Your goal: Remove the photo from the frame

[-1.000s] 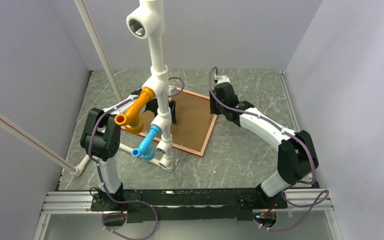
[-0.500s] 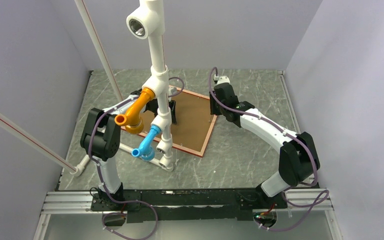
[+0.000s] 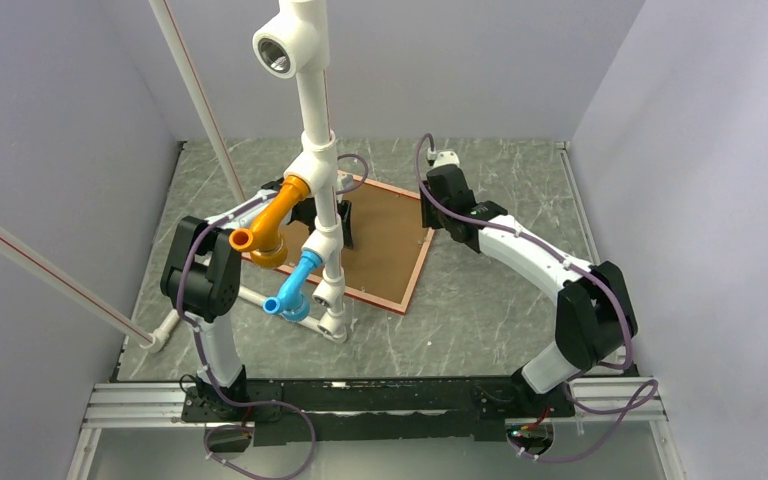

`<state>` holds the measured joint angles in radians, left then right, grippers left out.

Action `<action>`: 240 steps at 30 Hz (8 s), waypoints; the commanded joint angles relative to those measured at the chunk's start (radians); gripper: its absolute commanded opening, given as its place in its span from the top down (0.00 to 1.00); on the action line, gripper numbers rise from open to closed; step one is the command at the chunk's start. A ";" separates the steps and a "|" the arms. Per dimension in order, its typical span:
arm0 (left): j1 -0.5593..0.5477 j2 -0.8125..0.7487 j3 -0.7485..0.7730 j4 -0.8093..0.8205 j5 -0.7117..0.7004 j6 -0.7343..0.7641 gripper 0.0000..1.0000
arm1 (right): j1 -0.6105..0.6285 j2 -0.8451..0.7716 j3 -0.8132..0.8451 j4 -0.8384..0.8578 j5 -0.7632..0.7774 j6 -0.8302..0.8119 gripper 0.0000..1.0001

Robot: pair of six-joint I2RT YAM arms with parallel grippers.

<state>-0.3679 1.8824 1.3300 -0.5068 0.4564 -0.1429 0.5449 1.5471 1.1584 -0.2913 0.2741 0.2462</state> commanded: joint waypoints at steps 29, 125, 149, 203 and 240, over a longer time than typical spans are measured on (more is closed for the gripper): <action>0.001 -0.031 0.040 -0.002 0.019 -0.008 0.50 | 0.009 -0.224 -0.100 0.113 -0.183 0.188 1.00; 0.237 -0.335 -0.627 0.209 -0.373 -1.051 0.80 | 0.013 0.346 0.266 0.529 -0.004 -0.172 1.00; 0.251 -0.321 -0.633 0.226 -0.346 -1.062 0.79 | 0.011 0.429 0.308 0.509 0.029 -0.197 1.00; 0.223 -0.306 -0.658 0.289 -0.302 -1.034 0.81 | -0.001 -0.021 -0.011 0.434 -0.034 -0.023 1.00; 0.130 -0.275 -0.659 0.312 -0.248 -1.028 0.87 | 0.024 0.708 0.702 0.546 -0.256 -0.014 1.00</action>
<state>-0.2264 1.5597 0.6979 -0.1184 0.1890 -1.2205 0.5636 2.2269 1.7657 0.2161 0.0204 0.2520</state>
